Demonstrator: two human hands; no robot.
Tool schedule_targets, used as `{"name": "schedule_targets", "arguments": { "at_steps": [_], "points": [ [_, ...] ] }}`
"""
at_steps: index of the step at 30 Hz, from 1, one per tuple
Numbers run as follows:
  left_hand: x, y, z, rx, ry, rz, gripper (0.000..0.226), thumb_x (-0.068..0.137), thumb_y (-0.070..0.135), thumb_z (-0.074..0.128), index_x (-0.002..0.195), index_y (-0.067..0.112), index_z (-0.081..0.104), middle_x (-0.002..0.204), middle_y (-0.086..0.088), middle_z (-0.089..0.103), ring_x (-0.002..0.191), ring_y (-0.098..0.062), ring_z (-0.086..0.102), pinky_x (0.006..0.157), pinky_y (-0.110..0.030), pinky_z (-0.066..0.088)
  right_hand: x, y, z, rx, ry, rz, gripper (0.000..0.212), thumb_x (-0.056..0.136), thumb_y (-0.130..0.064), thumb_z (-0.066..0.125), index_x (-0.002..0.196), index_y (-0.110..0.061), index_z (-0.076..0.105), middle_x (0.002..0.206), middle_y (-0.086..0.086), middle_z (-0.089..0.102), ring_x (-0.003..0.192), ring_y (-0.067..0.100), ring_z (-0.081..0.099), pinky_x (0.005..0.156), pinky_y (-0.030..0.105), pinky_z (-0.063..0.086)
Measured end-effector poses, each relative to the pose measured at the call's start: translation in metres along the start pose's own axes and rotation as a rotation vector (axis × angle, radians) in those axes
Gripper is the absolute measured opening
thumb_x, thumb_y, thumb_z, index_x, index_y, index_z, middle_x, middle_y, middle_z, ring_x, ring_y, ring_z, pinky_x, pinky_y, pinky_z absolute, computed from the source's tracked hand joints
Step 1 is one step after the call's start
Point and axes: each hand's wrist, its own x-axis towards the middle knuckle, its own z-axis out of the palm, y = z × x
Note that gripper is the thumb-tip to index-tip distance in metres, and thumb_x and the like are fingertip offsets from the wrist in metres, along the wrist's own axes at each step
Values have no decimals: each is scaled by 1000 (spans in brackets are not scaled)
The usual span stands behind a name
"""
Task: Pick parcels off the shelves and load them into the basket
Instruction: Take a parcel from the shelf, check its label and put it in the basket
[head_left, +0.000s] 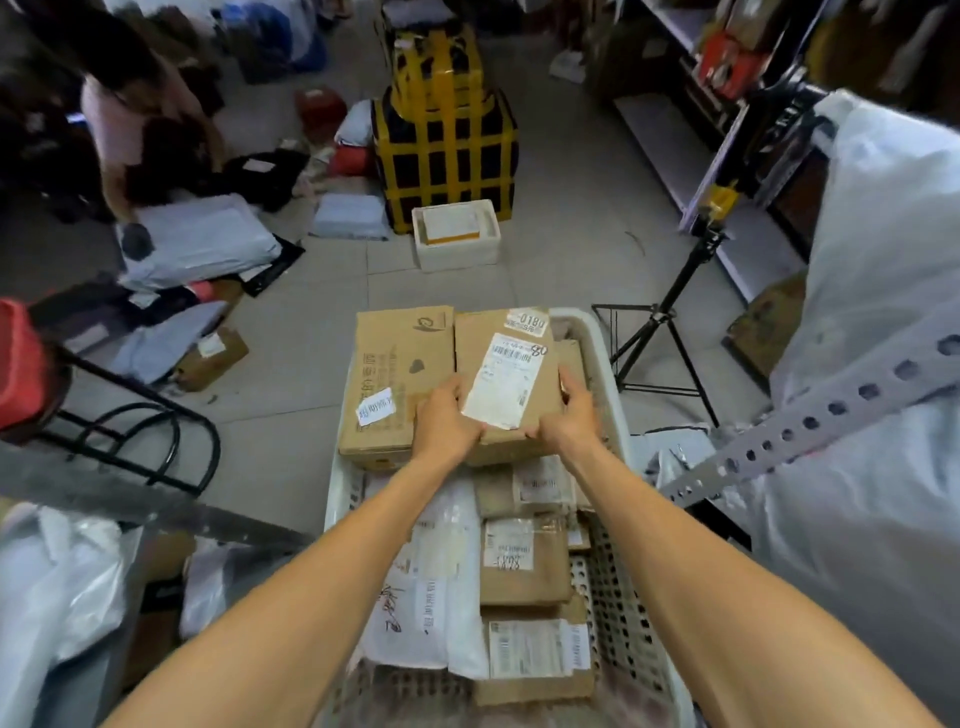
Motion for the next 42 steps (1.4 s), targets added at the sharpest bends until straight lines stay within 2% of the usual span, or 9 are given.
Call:
{"name": "schedule_targets", "arguments": {
  "at_steps": [4, 7, 11, 18, 24, 31, 34, 36, 42],
  "points": [
    [8, -9, 5, 56, -84, 55, 66, 79, -4, 64, 140, 15, 45, 134, -5, 56, 124, -22, 52, 101, -39, 47, -1, 0, 14, -100, 25, 20, 88, 77, 9, 63, 149, -28, 28, 143, 8, 45, 126, 27, 49, 104, 41, 43],
    [11, -12, 3, 156, -111, 93, 63, 81, -4, 59, 140, 13, 47, 136, -8, 54, 126, -22, 50, 108, -32, 39, 0, 12, 18, -175, 77, -38, 80, 84, 6, 59, 150, -24, 25, 147, 8, 40, 133, 25, 42, 109, 35, 37],
    [12, -11, -8, 281, -115, 111, 63, 82, -5, 62, 140, 12, 46, 131, -6, 57, 119, -20, 53, 94, -19, 39, -5, 16, 22, -274, 123, -93, 71, 88, -1, 58, 150, -16, 27, 149, 12, 37, 136, 29, 37, 111, 36, 31],
    [-8, 8, -31, 513, -208, 201, 57, 82, 5, 69, 135, 15, 50, 126, -7, 61, 112, -22, 57, 93, -31, 46, -51, -18, 17, -635, 107, -211, 49, 87, -10, 64, 133, -10, 46, 126, 15, 56, 116, 32, 54, 93, 41, 49],
    [-58, 21, -46, 639, -329, 357, 51, 84, 11, 68, 132, 10, 51, 127, -10, 59, 112, -24, 57, 91, -31, 45, -128, -54, 4, -881, -24, -290, 51, 87, -25, 68, 130, -6, 49, 127, 16, 58, 113, 32, 56, 93, 44, 49],
    [-149, 21, -50, 817, -425, 545, 38, 76, 16, 75, 109, 5, 60, 106, -9, 64, 93, -25, 59, 79, -35, 51, -259, -46, -12, -1019, -116, -241, 49, 89, -24, 67, 132, -7, 51, 128, 13, 59, 116, 31, 56, 91, 36, 47],
    [-195, 33, -33, 909, -474, 676, 45, 73, 30, 77, 110, 12, 61, 105, -6, 65, 93, -25, 61, 80, -36, 53, -307, -23, -36, -1062, -69, -137, 53, 86, -35, 67, 130, -9, 50, 125, 15, 58, 111, 33, 58, 89, 42, 51],
    [-225, 47, -14, 957, -499, 776, 44, 71, 34, 77, 106, 13, 62, 102, -7, 67, 91, -26, 63, 77, -37, 55, -339, -8, -61, -1045, 0, -115, 46, 83, -34, 68, 121, -12, 55, 114, 11, 62, 97, 29, 60, 77, 39, 52],
    [-339, 83, 60, 957, -668, 1024, 36, 75, 31, 76, 102, 10, 66, 92, -9, 65, 88, -28, 62, 73, -37, 51, -454, 49, -142, -936, 296, -68, 29, 90, -27, 60, 112, -10, 53, 91, 10, 61, 71, 20, 49, 58, 33, 36]
  ]
}}
